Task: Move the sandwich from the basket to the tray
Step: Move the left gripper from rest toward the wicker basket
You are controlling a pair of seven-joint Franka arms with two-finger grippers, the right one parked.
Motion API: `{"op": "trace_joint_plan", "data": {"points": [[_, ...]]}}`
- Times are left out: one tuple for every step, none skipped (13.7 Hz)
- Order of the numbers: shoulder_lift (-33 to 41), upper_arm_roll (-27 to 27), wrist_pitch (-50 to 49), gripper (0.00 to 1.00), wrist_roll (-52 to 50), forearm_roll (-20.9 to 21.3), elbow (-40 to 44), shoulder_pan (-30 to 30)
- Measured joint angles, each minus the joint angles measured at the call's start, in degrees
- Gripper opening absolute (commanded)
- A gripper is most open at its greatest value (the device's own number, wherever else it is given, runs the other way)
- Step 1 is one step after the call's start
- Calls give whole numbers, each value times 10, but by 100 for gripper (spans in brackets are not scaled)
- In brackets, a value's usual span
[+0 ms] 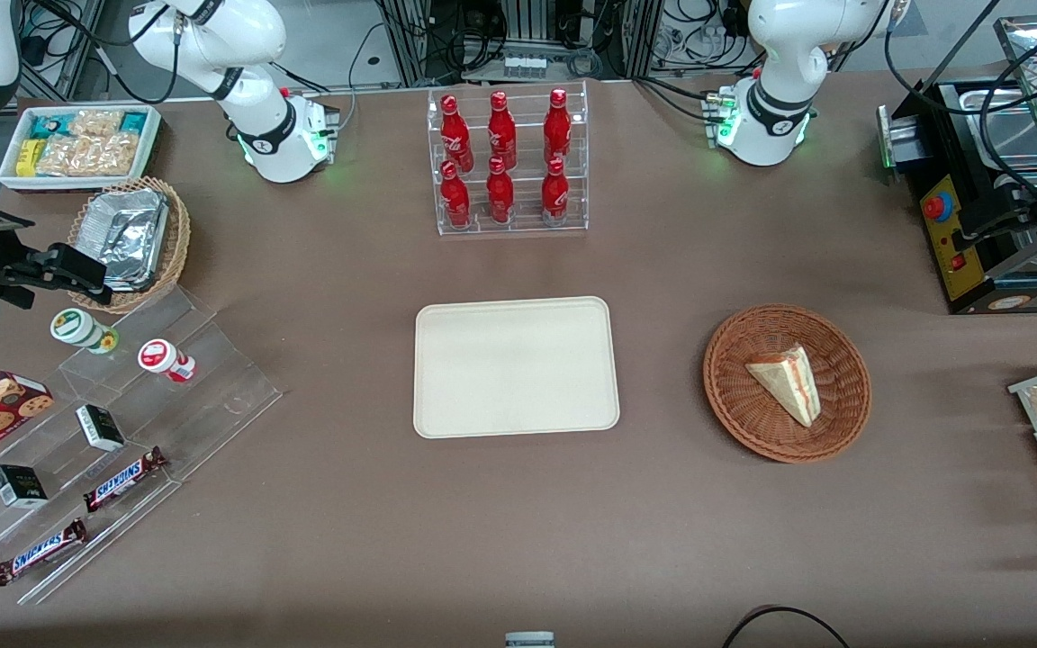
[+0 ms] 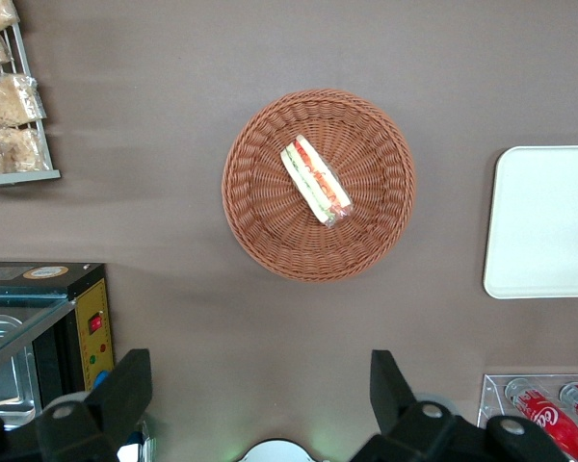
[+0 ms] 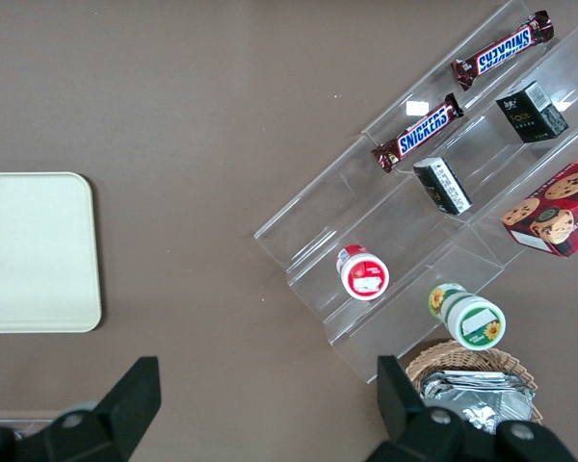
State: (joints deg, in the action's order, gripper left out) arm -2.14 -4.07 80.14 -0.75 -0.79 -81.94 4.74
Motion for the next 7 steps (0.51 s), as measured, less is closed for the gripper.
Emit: {"op": "trace_joint_plan", "data": {"points": [[0,-1,1,100,0,0,0,-1],[0,-2,2,100,1,2,0,-4],[0,-2,3,100,1,3,0,-8],[0,-2,3,100,1,4,0,-11],[0,-2,8,100,1,6,0,-13],[-1,-2,17,100,1,7,0,-13],[-1,-2,23,100,1,8,0,-13]]}}
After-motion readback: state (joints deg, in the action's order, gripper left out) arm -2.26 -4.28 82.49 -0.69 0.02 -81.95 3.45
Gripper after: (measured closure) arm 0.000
